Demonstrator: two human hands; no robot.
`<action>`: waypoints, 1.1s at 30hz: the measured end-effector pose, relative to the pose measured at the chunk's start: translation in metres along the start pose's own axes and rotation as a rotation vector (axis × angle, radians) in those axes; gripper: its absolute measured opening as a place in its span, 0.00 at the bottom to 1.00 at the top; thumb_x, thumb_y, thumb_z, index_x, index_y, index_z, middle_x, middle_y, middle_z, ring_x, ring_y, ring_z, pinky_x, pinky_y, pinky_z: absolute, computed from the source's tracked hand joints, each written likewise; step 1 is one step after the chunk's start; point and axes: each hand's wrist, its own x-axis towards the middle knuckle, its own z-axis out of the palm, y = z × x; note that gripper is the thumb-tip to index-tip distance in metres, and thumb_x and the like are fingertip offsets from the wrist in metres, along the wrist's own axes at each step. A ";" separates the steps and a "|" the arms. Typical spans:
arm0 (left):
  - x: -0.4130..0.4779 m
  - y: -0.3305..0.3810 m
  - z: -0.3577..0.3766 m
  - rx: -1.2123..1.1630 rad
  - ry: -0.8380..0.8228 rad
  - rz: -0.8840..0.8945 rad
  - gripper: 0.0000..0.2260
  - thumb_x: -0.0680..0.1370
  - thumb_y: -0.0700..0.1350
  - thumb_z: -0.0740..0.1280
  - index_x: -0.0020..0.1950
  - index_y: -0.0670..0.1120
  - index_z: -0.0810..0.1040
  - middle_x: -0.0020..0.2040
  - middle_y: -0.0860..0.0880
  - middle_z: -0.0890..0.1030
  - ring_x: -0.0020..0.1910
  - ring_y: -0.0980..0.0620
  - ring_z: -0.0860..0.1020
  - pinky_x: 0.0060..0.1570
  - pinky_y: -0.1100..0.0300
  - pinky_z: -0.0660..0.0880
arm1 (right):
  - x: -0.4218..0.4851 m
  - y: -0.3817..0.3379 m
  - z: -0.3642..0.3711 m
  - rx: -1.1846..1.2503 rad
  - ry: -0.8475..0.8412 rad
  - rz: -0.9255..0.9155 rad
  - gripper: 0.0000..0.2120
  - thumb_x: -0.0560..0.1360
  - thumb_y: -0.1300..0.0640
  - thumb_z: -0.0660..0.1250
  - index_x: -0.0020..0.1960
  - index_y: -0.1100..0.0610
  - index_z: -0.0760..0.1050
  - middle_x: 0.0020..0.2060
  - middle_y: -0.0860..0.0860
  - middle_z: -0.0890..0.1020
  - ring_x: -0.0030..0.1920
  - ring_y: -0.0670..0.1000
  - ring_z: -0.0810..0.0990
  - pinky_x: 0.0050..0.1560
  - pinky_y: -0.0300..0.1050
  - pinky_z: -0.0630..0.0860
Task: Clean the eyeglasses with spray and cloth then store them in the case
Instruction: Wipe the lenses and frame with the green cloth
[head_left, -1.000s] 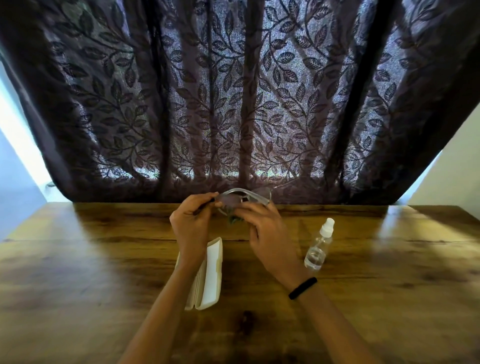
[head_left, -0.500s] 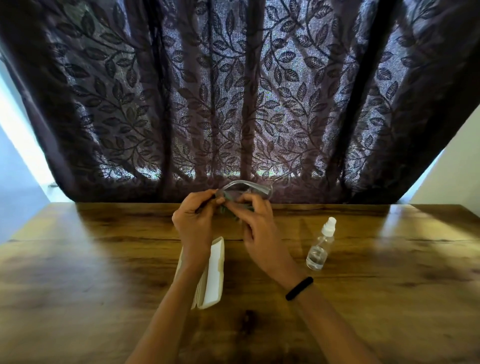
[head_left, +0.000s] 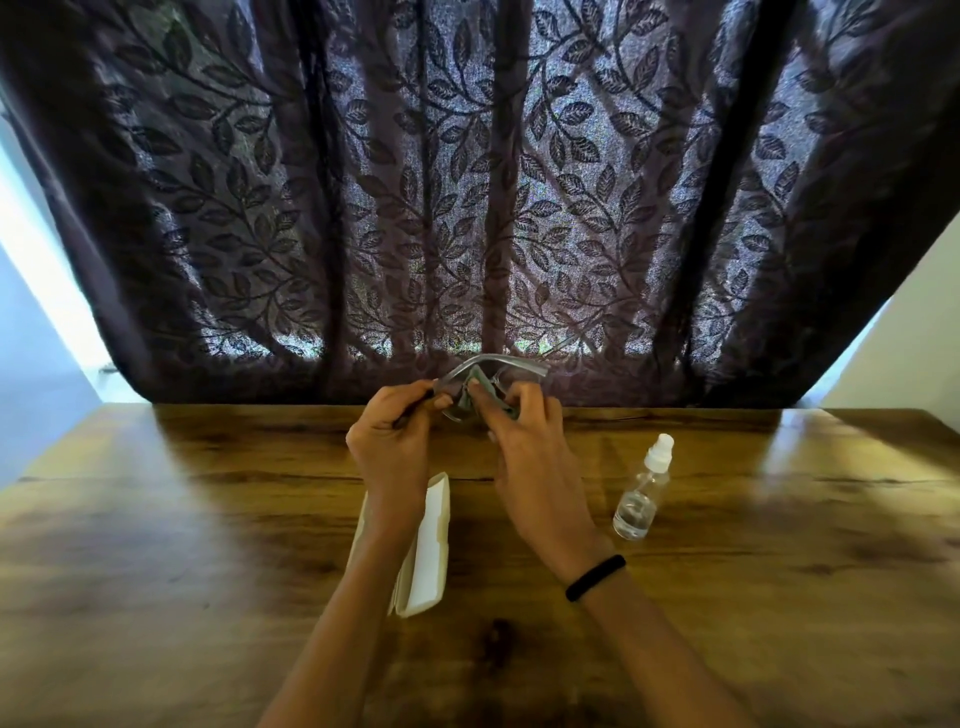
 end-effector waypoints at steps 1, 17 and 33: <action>0.000 0.000 0.000 -0.004 0.004 -0.001 0.12 0.69 0.30 0.70 0.48 0.43 0.80 0.41 0.43 0.82 0.39 0.58 0.79 0.41 0.68 0.76 | 0.000 0.000 0.000 -0.004 0.004 0.004 0.34 0.72 0.70 0.62 0.72 0.48 0.57 0.60 0.54 0.65 0.56 0.53 0.65 0.43 0.41 0.77; 0.004 0.006 0.003 0.040 0.091 0.067 0.12 0.70 0.32 0.70 0.48 0.46 0.80 0.40 0.47 0.81 0.39 0.61 0.79 0.39 0.70 0.76 | -0.003 -0.002 0.002 0.405 0.040 -0.043 0.24 0.76 0.66 0.60 0.69 0.49 0.65 0.51 0.48 0.63 0.52 0.48 0.66 0.46 0.31 0.69; -0.001 0.006 0.003 -0.020 0.069 0.055 0.12 0.69 0.30 0.70 0.49 0.43 0.80 0.40 0.45 0.81 0.40 0.59 0.79 0.42 0.66 0.77 | 0.000 -0.006 -0.002 -0.039 0.025 -0.049 0.33 0.73 0.68 0.62 0.73 0.52 0.55 0.57 0.54 0.66 0.52 0.53 0.67 0.37 0.44 0.79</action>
